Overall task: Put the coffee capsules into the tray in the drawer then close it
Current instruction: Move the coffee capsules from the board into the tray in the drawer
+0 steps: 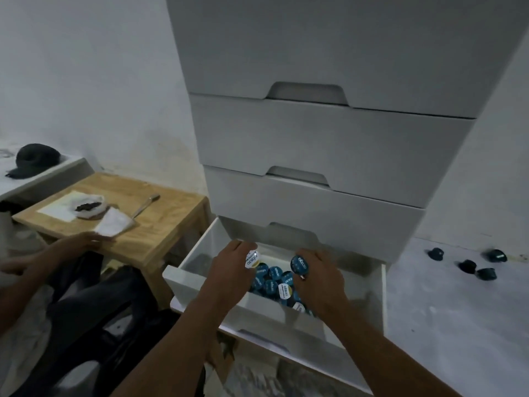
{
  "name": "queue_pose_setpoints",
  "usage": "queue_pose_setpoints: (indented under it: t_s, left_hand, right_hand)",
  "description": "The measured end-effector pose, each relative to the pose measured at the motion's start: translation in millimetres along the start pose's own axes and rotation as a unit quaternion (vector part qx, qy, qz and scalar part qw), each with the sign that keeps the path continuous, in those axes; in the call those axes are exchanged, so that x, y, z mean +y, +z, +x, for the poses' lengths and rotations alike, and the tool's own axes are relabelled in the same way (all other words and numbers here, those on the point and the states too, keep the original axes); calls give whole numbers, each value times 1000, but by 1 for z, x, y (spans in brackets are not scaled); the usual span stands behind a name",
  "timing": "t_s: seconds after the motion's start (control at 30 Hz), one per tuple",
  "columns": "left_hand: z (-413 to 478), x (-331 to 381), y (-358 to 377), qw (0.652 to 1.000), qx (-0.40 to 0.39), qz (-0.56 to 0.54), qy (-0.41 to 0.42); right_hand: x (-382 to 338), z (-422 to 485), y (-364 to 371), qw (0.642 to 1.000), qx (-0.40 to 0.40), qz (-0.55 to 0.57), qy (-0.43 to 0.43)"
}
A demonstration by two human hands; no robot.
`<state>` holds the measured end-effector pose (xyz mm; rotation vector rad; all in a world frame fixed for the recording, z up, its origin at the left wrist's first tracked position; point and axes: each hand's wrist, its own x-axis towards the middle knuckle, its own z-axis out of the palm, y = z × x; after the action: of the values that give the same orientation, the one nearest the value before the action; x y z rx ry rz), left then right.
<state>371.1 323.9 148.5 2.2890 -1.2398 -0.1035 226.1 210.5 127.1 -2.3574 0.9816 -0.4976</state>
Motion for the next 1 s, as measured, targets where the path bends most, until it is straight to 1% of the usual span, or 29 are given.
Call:
queue_pose_setpoints:
  t_s: [0.07, 0.23, 0.37, 0.47, 0.6, 0.77, 0.9, 1.0]
  left_hand:
    - [17, -10, 5, 1000, -14, 5, -10]
    - [56, -37, 25, 994, -98, 33, -36]
    - [77, -50, 43, 989, -136, 45, -32]
    - [89, -56, 52, 988, -149, 35, -17]
    - [101, -68, 60, 989, -149, 21, 8]
    - [113, -77, 65, 988, -147, -8, 49]
    - [119, -85, 68, 985, -154, -27, 75]
    - [123, -92, 73, 983, -163, -27, 81]
  right_hand:
    - [1, 21, 14, 1000, -14, 6, 3]
    - [4, 60, 48, 998, -64, 21, 19]
    - [11, 76, 68, 996, -77, 17, 51]
    - [9, 81, 77, 993, -82, 27, 80]
    - [0, 87, 86, 991, -58, 35, 115]
    - [-12, 85, 94, 987, -21, 18, 157]
    - [-16, 89, 98, 985, 9, -11, 170]
    - [-17, 93, 101, 983, 7, -27, 180]
